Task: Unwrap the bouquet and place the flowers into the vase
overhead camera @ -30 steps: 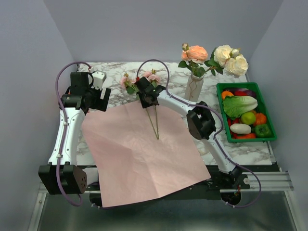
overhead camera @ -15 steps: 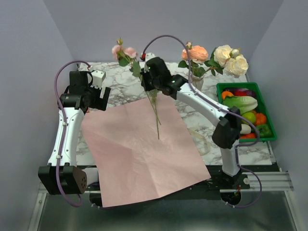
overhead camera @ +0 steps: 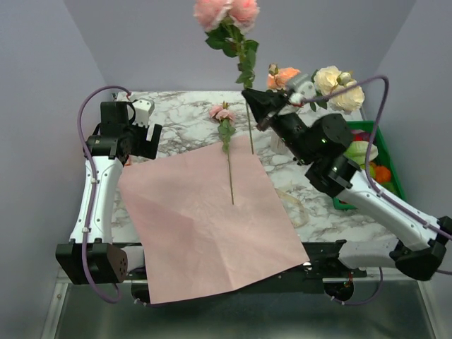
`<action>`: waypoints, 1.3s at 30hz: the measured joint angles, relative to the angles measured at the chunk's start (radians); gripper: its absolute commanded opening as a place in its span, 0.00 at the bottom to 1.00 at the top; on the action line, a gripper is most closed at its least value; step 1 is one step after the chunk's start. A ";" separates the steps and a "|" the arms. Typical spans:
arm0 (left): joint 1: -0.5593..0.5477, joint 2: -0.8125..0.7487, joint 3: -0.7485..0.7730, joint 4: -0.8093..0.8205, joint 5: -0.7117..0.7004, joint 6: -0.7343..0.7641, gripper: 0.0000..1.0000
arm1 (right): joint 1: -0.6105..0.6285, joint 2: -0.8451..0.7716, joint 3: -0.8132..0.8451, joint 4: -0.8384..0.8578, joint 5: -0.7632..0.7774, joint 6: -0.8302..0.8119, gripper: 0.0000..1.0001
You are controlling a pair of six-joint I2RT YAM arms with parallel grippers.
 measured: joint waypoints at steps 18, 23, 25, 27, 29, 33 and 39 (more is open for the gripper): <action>0.000 0.035 -0.008 0.032 0.018 -0.013 0.99 | -0.228 -0.093 -0.439 0.706 0.203 -0.399 0.01; 0.000 0.036 -0.008 0.039 0.026 -0.013 0.99 | -0.330 -0.035 -0.420 0.760 0.199 -0.363 0.01; 0.000 0.036 -0.008 0.041 0.027 -0.012 0.99 | -0.355 -0.016 -0.417 0.785 0.195 -0.338 0.01; 0.000 0.037 -0.008 0.046 0.029 -0.012 0.99 | -0.377 0.009 -0.409 0.811 0.190 -0.317 0.01; 0.000 0.038 -0.008 0.048 0.029 -0.012 0.99 | -0.396 0.035 -0.400 0.835 0.182 -0.293 0.01; 0.002 0.039 -0.008 0.053 0.030 -0.005 0.99 | -0.427 0.093 -0.366 0.866 0.170 -0.247 0.01; 0.004 0.046 -0.008 0.053 0.029 0.007 0.99 | -0.444 0.172 -0.316 0.916 0.155 -0.226 0.01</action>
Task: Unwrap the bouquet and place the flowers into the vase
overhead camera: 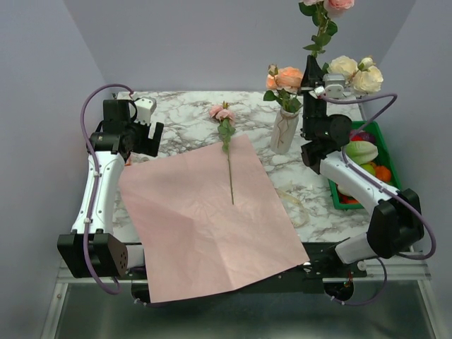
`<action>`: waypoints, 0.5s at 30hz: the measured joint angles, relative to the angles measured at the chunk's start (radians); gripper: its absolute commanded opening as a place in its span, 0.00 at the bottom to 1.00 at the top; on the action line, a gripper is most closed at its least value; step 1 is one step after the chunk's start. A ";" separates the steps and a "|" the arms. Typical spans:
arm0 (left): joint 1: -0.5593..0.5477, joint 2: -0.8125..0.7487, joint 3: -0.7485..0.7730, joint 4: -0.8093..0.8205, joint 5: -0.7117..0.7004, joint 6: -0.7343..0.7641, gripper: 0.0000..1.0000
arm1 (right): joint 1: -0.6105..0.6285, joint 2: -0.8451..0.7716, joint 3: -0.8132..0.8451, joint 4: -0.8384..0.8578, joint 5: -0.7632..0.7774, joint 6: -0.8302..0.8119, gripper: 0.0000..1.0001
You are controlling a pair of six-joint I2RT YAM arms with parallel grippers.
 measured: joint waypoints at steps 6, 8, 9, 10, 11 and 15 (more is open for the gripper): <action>0.002 0.004 -0.001 0.000 0.000 0.010 0.99 | -0.005 0.053 -0.015 0.048 -0.003 0.000 0.01; 0.002 0.005 -0.001 0.000 0.000 0.011 0.99 | -0.005 0.057 -0.037 0.056 -0.003 0.003 0.01; 0.002 0.006 -0.001 0.000 0.000 0.011 0.99 | -0.005 0.057 -0.053 0.063 -0.003 0.005 0.01; 0.002 0.006 -0.001 0.000 0.000 0.011 0.99 | -0.005 0.057 -0.068 0.069 -0.003 0.008 0.01; 0.003 0.006 -0.001 0.000 0.000 0.011 0.99 | -0.005 0.057 -0.083 0.069 -0.003 0.011 0.01; 0.003 0.007 -0.001 0.000 0.000 0.011 0.99 | -0.002 0.057 -0.142 0.067 -0.003 0.020 0.08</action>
